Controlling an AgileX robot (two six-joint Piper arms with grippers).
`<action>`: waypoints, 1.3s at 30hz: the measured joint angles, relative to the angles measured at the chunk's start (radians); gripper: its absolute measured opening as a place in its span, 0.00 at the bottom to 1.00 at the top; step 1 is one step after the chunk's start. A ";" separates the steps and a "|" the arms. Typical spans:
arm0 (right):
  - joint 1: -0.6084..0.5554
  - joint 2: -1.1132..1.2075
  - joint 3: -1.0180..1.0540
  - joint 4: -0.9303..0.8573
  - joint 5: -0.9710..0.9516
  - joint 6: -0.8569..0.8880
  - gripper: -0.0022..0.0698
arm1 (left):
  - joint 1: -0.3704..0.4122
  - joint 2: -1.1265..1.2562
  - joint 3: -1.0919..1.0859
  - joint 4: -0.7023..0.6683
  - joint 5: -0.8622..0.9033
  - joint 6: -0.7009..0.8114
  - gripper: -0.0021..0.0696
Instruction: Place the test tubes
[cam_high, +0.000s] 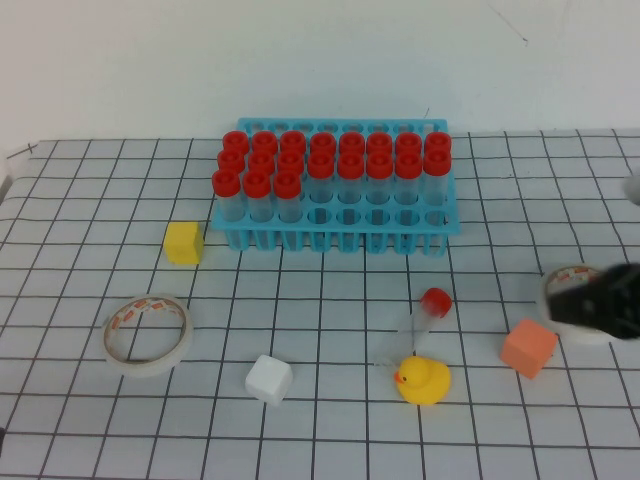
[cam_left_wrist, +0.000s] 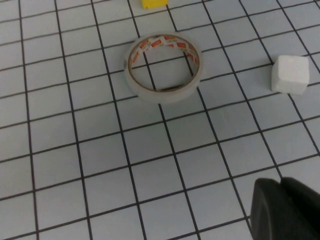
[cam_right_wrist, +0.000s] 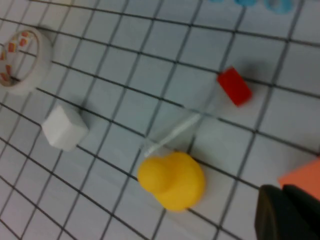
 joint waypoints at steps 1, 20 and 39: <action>0.031 0.027 -0.027 0.018 -0.014 -0.009 0.03 | 0.000 0.000 0.000 -0.007 0.008 0.000 0.03; 0.319 0.518 -0.572 -0.460 0.168 0.660 0.63 | 0.000 0.000 0.000 -0.052 0.010 0.013 0.03; 0.334 0.685 -0.775 -0.523 0.218 0.791 0.65 | 0.000 0.000 0.000 -0.053 -0.003 0.015 0.03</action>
